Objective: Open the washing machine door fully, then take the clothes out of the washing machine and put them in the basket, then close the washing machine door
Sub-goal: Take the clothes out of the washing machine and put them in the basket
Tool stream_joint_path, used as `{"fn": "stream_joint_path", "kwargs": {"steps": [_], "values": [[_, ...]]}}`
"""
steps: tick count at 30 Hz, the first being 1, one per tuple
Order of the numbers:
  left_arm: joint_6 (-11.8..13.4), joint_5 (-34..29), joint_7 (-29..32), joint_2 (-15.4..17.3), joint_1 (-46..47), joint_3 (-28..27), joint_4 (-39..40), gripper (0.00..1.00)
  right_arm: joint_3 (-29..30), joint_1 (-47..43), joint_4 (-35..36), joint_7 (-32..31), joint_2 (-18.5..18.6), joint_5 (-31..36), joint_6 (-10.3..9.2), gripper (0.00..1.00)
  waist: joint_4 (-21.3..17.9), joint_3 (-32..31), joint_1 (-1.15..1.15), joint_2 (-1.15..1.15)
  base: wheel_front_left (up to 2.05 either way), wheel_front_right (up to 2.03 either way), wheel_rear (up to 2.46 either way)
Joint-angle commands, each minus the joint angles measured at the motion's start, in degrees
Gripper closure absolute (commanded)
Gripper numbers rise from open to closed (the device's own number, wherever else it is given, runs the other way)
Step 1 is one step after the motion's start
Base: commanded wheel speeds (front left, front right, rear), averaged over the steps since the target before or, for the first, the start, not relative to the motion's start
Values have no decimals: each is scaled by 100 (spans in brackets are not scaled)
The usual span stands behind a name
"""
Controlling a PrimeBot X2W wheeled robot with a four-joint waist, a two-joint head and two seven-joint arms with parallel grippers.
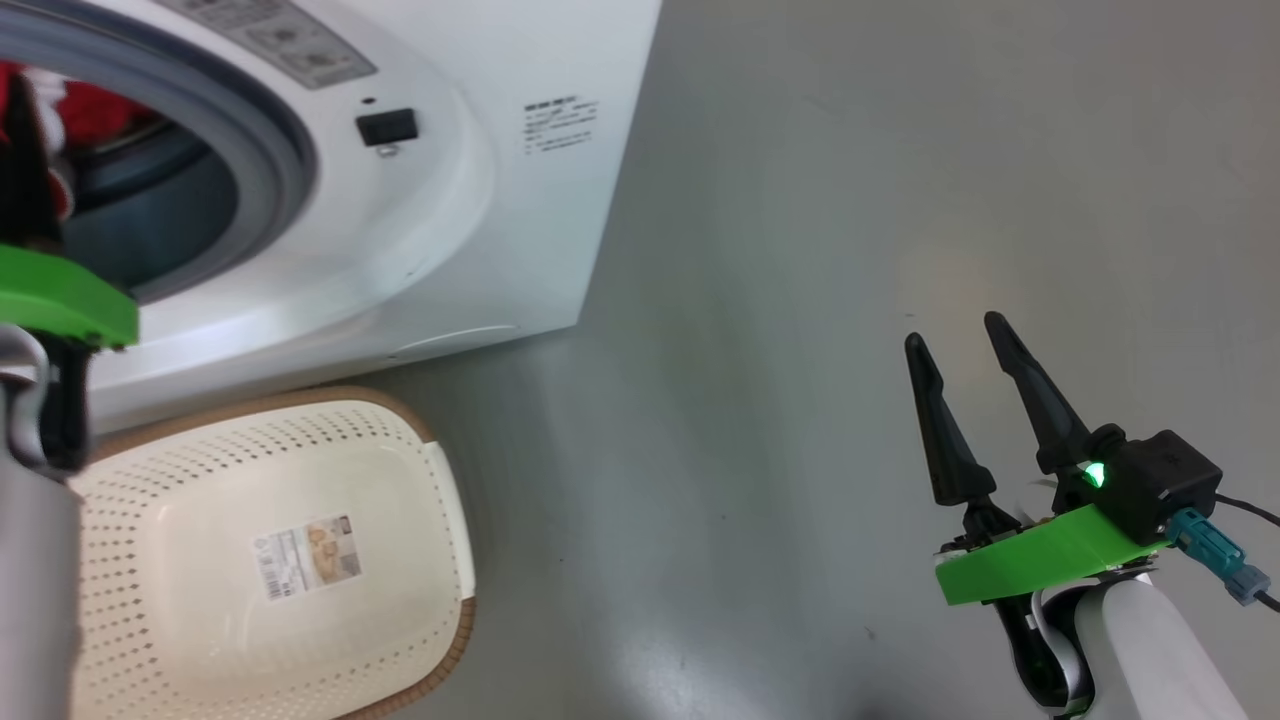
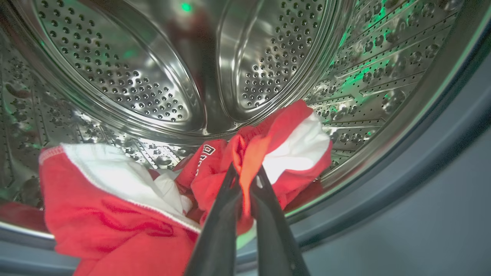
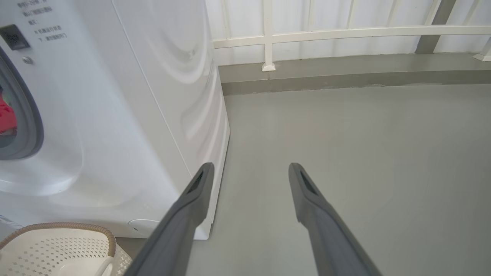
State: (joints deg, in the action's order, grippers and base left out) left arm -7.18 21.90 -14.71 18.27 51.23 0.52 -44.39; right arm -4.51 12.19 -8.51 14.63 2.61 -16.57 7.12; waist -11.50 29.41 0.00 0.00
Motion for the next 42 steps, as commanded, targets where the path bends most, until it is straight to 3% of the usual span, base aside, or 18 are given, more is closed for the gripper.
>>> {"fn": "stream_joint_path", "kwargs": {"steps": [1,12,26,42], "values": [[-31,-28,-29,181,-213,-198,278,100,-84,-41,104,37,27,42,36,0,124,-112,0,0,0,0,0],[-31,-303,-29,-392,-1318,-822,1936,100,114,-98,106,37,27,97,36,0,445,-219,0,0,0,0,0],[-31,-686,-29,-832,-2639,-1206,4016,100,335,-137,163,37,27,159,36,0,706,-268,0,0,0,0,0],[-31,-699,-29,-1413,-3229,-1717,5761,100,388,-220,152,37,27,178,36,0,835,-386,0,0,0,0,0]]}}
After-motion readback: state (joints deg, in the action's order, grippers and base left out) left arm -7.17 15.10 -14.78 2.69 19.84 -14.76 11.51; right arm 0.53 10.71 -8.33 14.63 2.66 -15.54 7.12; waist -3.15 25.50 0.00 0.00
